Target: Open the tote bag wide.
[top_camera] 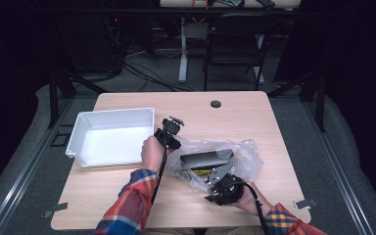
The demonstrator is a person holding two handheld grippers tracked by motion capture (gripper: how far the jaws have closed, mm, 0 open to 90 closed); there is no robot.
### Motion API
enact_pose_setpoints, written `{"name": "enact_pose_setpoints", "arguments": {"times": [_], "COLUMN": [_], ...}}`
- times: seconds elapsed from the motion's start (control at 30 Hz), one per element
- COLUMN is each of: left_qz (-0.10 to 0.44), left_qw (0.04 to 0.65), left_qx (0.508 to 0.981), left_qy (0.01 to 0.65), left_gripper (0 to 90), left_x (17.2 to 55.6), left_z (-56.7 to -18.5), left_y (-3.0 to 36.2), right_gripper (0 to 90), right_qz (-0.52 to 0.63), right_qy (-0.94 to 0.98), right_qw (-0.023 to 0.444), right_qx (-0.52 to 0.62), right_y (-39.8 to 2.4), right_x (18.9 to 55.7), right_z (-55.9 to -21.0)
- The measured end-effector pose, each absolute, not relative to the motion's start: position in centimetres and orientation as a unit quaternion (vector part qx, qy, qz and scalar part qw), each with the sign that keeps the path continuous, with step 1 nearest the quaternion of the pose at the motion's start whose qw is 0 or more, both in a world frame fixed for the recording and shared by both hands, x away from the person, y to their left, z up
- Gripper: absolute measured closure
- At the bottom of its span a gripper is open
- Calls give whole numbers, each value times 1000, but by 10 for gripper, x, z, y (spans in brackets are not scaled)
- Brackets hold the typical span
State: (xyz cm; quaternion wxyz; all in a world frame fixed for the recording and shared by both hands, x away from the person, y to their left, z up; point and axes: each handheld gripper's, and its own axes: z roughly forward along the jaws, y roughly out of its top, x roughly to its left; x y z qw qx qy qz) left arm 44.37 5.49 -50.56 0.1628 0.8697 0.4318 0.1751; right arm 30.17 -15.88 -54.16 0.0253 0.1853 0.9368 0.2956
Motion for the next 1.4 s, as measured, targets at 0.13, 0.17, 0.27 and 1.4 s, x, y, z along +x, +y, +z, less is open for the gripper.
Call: {"name": "enact_pose_setpoints", "arguments": {"times": [0.13,0.17,0.27,1.4], "left_qz": [177,180,187,75], "left_qw": [188,193,203,189], "left_qx": [868,869,872,925], "left_qy": [423,419,404,321], "left_gripper": [445,443,435,353], "left_x": [427,422,406,384], "left_z": [-487,-483,-473,-546], "left_y": [59,60,63,85], "right_gripper": [606,599,506,431], "right_qz": [313,319,324,358], "right_qy": [930,927,925,847], "right_qw": [40,43,45,102], "right_qx": [190,194,193,378], "right_y": [-158,-158,-162,-266], "right_x": [301,300,301,375], "right_z": [-532,-531,-525,-516]}}
